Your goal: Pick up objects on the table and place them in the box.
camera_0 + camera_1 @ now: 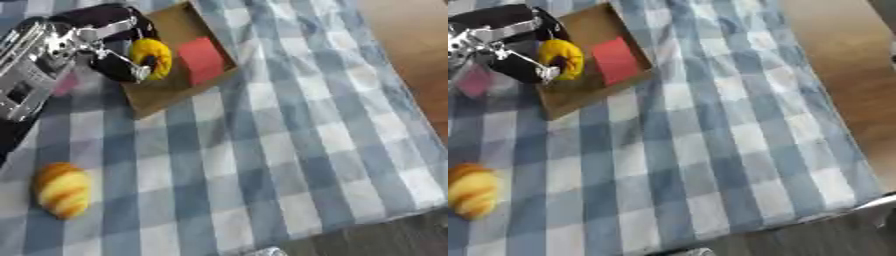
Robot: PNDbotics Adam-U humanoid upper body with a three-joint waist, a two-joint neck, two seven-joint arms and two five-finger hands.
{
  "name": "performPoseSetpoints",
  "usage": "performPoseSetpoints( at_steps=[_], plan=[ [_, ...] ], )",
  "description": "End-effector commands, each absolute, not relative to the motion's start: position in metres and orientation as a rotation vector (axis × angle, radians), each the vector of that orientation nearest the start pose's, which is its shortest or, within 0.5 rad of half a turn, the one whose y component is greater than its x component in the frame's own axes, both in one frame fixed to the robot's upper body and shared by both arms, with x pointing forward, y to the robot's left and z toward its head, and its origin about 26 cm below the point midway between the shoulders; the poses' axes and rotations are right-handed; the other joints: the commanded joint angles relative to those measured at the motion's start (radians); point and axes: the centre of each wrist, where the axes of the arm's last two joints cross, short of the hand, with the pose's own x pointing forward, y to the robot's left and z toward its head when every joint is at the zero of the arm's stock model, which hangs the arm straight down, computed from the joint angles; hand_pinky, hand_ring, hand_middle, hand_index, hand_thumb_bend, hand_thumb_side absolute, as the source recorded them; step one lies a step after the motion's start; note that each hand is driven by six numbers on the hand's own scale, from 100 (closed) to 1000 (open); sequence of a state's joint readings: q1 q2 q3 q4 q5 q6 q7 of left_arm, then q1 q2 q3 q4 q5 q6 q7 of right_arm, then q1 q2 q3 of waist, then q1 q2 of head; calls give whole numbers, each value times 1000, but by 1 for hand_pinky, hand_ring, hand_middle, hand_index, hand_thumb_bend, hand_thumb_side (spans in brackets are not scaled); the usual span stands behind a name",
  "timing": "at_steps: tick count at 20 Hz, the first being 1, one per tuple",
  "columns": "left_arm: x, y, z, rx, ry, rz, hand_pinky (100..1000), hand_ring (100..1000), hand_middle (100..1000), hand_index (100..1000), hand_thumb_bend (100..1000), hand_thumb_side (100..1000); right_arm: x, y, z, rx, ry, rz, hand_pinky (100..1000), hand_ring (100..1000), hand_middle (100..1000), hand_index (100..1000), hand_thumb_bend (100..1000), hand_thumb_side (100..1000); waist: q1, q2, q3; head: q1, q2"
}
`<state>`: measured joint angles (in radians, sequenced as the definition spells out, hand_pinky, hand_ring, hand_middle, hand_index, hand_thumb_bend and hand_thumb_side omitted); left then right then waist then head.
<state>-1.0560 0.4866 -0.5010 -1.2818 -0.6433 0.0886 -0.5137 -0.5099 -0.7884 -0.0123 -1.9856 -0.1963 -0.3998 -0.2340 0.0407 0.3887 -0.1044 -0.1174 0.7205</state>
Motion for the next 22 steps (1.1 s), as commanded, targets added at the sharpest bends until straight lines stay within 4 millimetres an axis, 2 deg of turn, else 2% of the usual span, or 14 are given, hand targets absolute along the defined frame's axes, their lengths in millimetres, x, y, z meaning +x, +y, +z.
performPoseSetpoints(
  at_steps=[1, 2, 3, 8, 9, 10, 13, 16, 18, 22],
  plan=[
    [437, 166, 280, 820, -1523, -1723, 880, 825, 818, 938, 404, 279, 293, -303, 321, 294, 3265, -608, 732, 723, 695, 758, 100, 523, -5, -18, 1, -7, 1],
    [436, 166, 281, 825, -1515, -1735, 893, 841, 836, 952, 445, 284, 293, -303, 320, 294, 3268, -608, 732, 723, 695, 758, 100, 523, -5, -18, 2, -8, 2],
    [435, 166, 282, 834, -1505, -1750, 911, 862, 864, 976, 526, 310, 293, -303, 319, 295, 3271, -606, 731, 723, 694, 757, 100, 523, -5, -19, 4, -9, 2],
    [425, 166, 294, 851, -1522, -1764, 916, 863, 872, 987, 671, 374, 293, -305, 316, 306, 3288, -594, 731, 723, 694, 756, 100, 523, -6, -28, 9, -15, 7],
    [421, 167, 299, 853, -1549, -1756, 914, 860, 867, 977, 640, 458, 293, -306, 315, 310, 3291, -593, 732, 723, 695, 757, 100, 533, -6, -31, 12, -17, 9],
    [414, 167, 306, 861, -1583, -1749, 910, 856, 859, 968, 639, 373, 293, -306, 314, 315, 3294, -594, 732, 723, 695, 756, 100, 523, -6, -35, 16, -21, 11],
    [379, 172, 334, 895, -1735, -1720, 899, 831, 810, 910, 593, 357, 292, -310, 311, 342, 3303, -598, 732, 724, 695, 756, 100, 523, -4, -46, 37, -39, 24],
    [330, 184, 356, 942, -1881, -1677, 885, 810, 766, 862, 568, 347, 292, -314, 307, 376, 3315, -596, 732, 724, 695, 756, 100, 523, -1, -56, 63, -63, 37],
    [302, 193, 358, 968, -1905, -1688, 879, 802, 753, 859, 576, 357, 291, -315, 305, 390, 3318, -597, 732, 724, 695, 756, 100, 523, 0, -60, 76, -74, 42],
    [297, 223, 333, 922, -1862, -1720, 865, 773, 728, 858, 622, 408, 291, -317, 302, 407, 3322, -597, 732, 723, 694, 756, 100, 523, -2, -62, 100, -92, 46]
  ],
)
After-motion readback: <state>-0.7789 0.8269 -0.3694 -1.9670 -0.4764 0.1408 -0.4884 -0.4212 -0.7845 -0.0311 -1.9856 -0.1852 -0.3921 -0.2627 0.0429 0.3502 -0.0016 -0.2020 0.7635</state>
